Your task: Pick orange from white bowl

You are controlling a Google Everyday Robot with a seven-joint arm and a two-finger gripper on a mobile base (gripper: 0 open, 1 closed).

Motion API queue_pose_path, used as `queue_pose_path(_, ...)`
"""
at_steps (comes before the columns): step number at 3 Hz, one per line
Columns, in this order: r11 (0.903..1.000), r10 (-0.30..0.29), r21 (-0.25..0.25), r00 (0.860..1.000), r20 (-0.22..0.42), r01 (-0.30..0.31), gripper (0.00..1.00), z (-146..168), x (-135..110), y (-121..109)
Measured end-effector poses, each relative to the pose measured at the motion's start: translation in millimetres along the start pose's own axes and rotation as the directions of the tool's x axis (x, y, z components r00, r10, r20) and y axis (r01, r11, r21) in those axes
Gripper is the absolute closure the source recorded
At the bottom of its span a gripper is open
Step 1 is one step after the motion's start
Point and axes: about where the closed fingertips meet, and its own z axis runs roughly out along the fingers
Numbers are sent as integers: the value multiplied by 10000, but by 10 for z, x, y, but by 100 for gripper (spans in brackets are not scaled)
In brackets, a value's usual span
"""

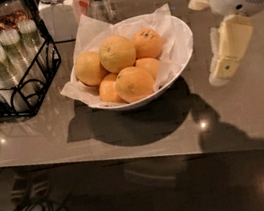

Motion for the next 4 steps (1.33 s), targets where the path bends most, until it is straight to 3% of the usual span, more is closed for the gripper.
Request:
queue_pose_path(1, 9960, -711, -479, 9945, 765, 749, 0, 184, -648, -356)
queue_pose_path(2, 9964, -734, -372, 9939, 820, 767, 0, 181, -673, -375)
queue_pose_path(3, 9908, -1098, -649, 9859, 1262, 1186, 0, 355, -886, -451)
queue_pose_path(4, 9803, -1274, -1275, 9760, 1767, 1510, 0, 573, -1130, -560)
